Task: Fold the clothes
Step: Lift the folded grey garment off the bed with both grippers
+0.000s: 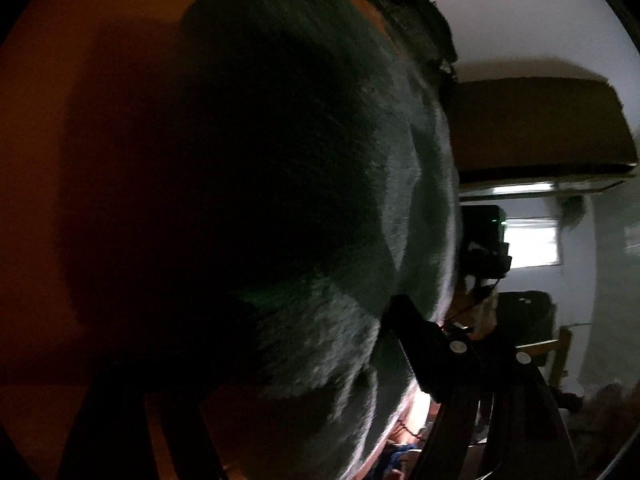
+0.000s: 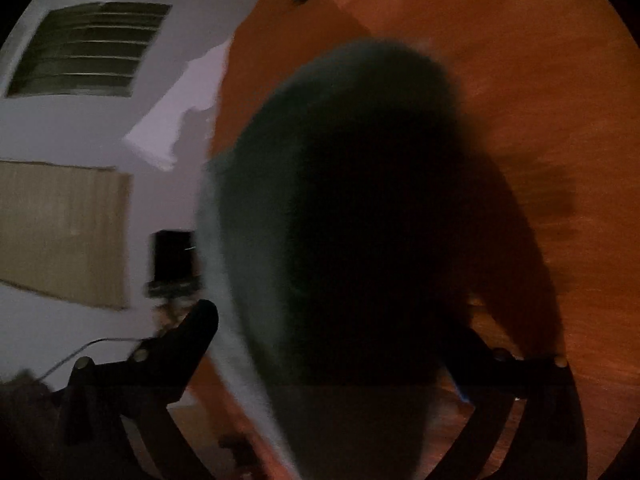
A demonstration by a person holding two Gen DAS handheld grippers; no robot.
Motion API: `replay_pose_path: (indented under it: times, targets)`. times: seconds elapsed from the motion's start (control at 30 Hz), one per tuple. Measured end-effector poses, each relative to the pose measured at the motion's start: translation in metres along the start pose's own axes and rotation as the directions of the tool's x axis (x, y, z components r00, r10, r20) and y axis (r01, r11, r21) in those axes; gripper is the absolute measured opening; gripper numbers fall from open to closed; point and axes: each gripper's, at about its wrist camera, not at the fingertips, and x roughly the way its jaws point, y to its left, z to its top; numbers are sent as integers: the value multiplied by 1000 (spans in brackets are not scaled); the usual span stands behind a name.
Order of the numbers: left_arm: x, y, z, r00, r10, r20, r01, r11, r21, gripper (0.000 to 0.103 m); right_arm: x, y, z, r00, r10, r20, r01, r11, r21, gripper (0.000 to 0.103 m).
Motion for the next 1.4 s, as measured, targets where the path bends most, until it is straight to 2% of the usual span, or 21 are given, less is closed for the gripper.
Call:
replay_pose_path:
  times: [0.1, 0.13, 0.23, 0.33, 0.47, 0.63, 0.67, 0.7, 0.73, 0.77, 0.83, 0.9, 1.1, 1.2, 1.3, 1.4]
  targets:
    - [3, 2, 0, 1000, -17, -7, 17, 1000, -6, 76, 12, 11, 0, 993, -111, -49, 108, 992, -62, 102]
    - [12, -4, 8, 1000, -26, -13, 26, 1000, -15, 76, 10, 14, 0, 991, -121, -58, 117, 990, -76, 102]
    - [5, 0, 6, 999, -40, -21, 39, 999, -38, 76, -17, 9, 0, 984, -179, -9, 178, 981, -77, 101]
    - [5, 0, 3, 999, -43, -33, 42, 999, -31, 77, -18, -5, 3, 992, -127, -14, 127, 992, -8, 102]
    - [9, -3, 0, 998, -51, -36, 51, 999, -15, 76, -5, 15, 4, 996, -80, -35, 79, 996, -33, 102]
    - [2, 2, -6, 997, -72, -8, 72, 997, -8, 75, 9, 30, 2, 992, -114, -52, 112, 993, -42, 102]
    - [0, 2, -7, 997, -79, 0, 79, 997, -3, 74, 9, 31, 1, 993, -108, -56, 106, 994, -33, 98]
    - [-2, 2, -9, 996, -85, 8, 85, 996, 2, 68, 8, 31, 1, 992, -112, -59, 111, 994, -24, 84]
    - [-5, 2, -11, 996, -92, 15, 92, 996, 8, 56, 8, 32, 0, 990, -126, -60, 126, 992, -13, 72]
    - [-7, 2, -12, 995, -99, 23, 98, 995, 13, 52, 11, 34, -2, 990, -125, -58, 125, 992, -4, 63]
    - [-12, 1, -14, 994, -102, 37, 102, 995, 14, 43, 13, 37, -4, 991, -122, -52, 122, 992, 13, 55]
    - [-18, -1, -16, 994, -97, 49, 97, 995, 7, 40, 5, 39, -5, 993, -110, -40, 111, 994, 20, 47]
    - [-38, -14, -13, 993, -84, 81, 86, 996, -15, 32, 1, 55, -9, 997, -77, -17, 77, 996, 42, 41]
    - [-62, -19, -3, 992, -80, 97, 84, 996, -37, 30, -7, 68, -4, 999, -50, -7, 50, 996, 77, 40]
    - [-83, -43, 13, 992, -76, 105, 81, 996, -43, 30, -28, 94, 8, 999, -37, 13, 36, 997, 75, 39]
    - [-96, -83, 23, 991, -75, 114, 77, 997, -15, 29, -67, 123, 27, 998, -30, 52, 26, 997, 66, 39]
